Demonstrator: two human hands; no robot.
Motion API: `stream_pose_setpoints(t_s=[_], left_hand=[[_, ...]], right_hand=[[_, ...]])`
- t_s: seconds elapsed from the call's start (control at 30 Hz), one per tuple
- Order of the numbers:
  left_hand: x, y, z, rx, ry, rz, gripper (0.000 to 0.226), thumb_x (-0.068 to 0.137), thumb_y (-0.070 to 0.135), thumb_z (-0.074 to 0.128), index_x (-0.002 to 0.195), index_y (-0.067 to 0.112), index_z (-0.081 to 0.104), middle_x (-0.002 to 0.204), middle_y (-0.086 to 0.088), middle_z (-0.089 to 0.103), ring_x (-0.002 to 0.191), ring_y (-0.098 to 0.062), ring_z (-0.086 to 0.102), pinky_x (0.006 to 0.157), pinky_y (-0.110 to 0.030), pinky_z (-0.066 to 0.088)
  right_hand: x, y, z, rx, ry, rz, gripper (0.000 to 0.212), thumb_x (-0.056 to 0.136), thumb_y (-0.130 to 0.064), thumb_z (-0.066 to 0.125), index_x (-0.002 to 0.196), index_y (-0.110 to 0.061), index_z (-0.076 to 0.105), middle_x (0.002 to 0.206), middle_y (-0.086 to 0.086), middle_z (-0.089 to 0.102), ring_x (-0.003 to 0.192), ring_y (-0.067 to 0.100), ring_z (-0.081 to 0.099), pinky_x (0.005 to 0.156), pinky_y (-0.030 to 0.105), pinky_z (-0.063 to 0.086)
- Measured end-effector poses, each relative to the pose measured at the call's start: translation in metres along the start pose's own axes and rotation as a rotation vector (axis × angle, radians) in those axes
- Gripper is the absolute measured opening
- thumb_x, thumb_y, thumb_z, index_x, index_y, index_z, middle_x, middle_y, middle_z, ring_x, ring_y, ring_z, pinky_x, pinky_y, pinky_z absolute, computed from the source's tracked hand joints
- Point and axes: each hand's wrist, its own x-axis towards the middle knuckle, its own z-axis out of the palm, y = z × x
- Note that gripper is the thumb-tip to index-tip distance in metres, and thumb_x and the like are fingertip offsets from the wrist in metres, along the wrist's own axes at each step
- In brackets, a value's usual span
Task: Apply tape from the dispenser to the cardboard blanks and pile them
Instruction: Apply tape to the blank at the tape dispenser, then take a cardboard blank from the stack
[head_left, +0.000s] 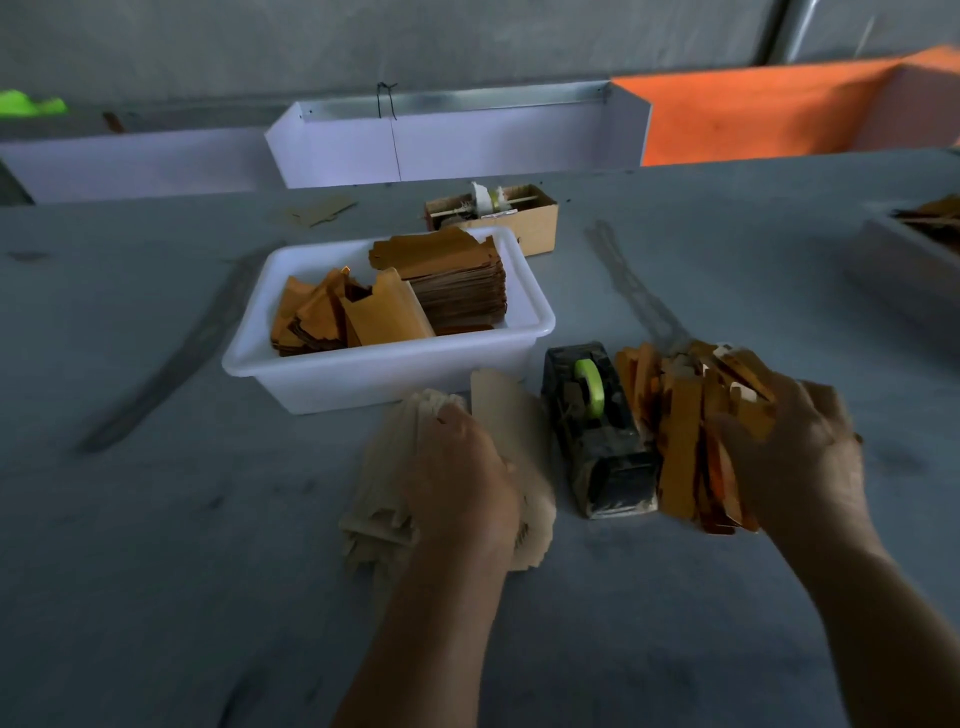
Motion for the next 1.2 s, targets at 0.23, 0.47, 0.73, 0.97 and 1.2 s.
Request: stream_pose_setpoints(t_s=[0.23, 0.47, 0.73, 0.97, 1.2], left_hand=[[-0.001, -0.003, -0.006, 0.013, -0.009, -0.013, 0.048, 0.094, 0.028, 0.057, 0.134, 0.007, 0.041, 0.131, -0.009, 0.052, 0.116, -0.022, 0.054, 0.091, -0.031, 0.045], [0.008, -0.016, -0.022, -0.139, -0.021, 0.016, 0.010, 0.092, 0.026, 0.060, 0.088, 0.017, 0.059, 0.088, 0.000, 0.063, 0.070, -0.009, 0.051, 0.063, -0.022, 0.039], [-0.010, -0.028, -0.048, -0.402, 0.105, 0.121, 0.016, 0.093, 0.025, 0.056, 0.079, 0.022, 0.064, 0.065, 0.006, 0.062, 0.059, -0.002, 0.061, 0.054, -0.020, 0.047], [-0.033, -0.031, -0.058, -1.013, -0.397, -0.044, 0.019, 0.086, 0.018, 0.067, 0.068, 0.014, 0.063, 0.045, 0.005, 0.048, 0.040, -0.003, 0.042, 0.040, -0.012, 0.033], [-0.041, -0.023, -0.049, -1.039, -0.430, 0.002, 0.020, 0.070, 0.029, 0.077, 0.078, 0.015, 0.065, 0.061, 0.007, 0.063, 0.051, 0.000, 0.054, 0.049, -0.013, 0.042]], right_hand=[[-0.032, 0.000, -0.004, 0.158, -0.002, -0.123, 0.030, 0.087, -0.020, 0.062, 0.115, -0.011, 0.061, 0.113, 0.010, 0.060, 0.096, 0.024, 0.056, 0.077, 0.031, 0.042], [-0.052, -0.012, -0.009, 0.350, -0.050, -0.125, 0.015, 0.085, -0.018, 0.062, 0.099, -0.024, 0.066, 0.093, -0.002, 0.062, 0.085, 0.020, 0.059, 0.071, 0.033, 0.048], [-0.075, -0.031, -0.003, 0.489, -0.108, -0.150, 0.013, 0.085, -0.024, 0.060, 0.095, -0.027, 0.067, 0.081, -0.008, 0.064, 0.072, 0.006, 0.060, 0.058, 0.018, 0.040], [-0.090, -0.055, 0.005, 0.904, -0.486, 0.023, 0.034, 0.071, -0.047, 0.058, 0.099, -0.028, 0.063, 0.087, -0.018, 0.069, 0.083, 0.000, 0.066, 0.065, 0.016, 0.054], [-0.089, -0.055, 0.014, 1.132, -0.508, 0.261, 0.028, 0.069, -0.032, 0.064, 0.084, -0.010, 0.070, 0.090, 0.010, 0.071, 0.088, 0.028, 0.062, 0.083, 0.052, 0.051]])
